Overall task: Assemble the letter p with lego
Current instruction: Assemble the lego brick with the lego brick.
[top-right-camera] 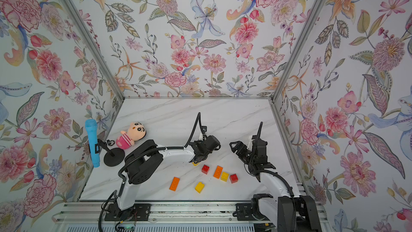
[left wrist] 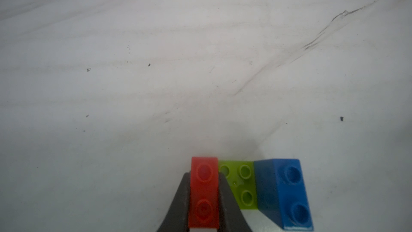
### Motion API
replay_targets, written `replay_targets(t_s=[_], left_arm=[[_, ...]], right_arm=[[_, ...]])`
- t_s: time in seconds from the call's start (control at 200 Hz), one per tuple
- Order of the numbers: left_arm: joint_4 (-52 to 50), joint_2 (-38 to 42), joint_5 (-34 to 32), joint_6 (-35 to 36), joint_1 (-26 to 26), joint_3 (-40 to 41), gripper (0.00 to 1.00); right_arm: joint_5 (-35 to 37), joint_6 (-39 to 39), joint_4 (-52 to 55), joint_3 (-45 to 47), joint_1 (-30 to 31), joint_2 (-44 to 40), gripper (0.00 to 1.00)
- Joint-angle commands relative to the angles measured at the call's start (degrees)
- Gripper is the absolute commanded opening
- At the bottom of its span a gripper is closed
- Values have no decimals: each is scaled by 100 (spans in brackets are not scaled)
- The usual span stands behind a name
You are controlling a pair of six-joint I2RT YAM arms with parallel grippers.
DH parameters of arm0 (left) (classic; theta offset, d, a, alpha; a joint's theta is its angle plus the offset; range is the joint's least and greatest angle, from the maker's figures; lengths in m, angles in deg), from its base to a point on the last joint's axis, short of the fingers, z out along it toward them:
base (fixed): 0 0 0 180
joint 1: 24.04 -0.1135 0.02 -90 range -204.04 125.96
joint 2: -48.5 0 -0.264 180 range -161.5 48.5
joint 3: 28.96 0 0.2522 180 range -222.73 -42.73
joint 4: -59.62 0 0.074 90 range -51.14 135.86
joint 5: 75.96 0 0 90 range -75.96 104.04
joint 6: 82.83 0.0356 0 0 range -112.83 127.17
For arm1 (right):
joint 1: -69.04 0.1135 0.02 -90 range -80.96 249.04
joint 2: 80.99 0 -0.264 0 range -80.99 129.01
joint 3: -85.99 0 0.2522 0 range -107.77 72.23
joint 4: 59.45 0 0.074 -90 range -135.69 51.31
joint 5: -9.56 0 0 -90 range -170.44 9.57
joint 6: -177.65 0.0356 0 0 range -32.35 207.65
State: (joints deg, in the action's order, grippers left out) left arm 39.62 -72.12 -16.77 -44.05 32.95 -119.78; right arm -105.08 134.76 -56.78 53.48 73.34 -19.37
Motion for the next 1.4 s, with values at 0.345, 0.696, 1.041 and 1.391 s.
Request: replay_targets(t_s=[0.345, 0.696, 1.041, 1.391], left_arm=[[-561, 38, 523, 670, -469, 263, 0], [-491, 217, 619, 572, -478, 337, 14], [-603, 436, 532, 516, -431, 299, 26], [-746, 759, 523, 516, -365, 263, 39]], right_arm=[[100, -80, 181, -149, -43, -171, 86], [99, -54, 177, -165, -34, -179, 86], [100, -27, 134, -167, -8, -151, 86], [125, -275, 214, -326, 71, -5, 87]])
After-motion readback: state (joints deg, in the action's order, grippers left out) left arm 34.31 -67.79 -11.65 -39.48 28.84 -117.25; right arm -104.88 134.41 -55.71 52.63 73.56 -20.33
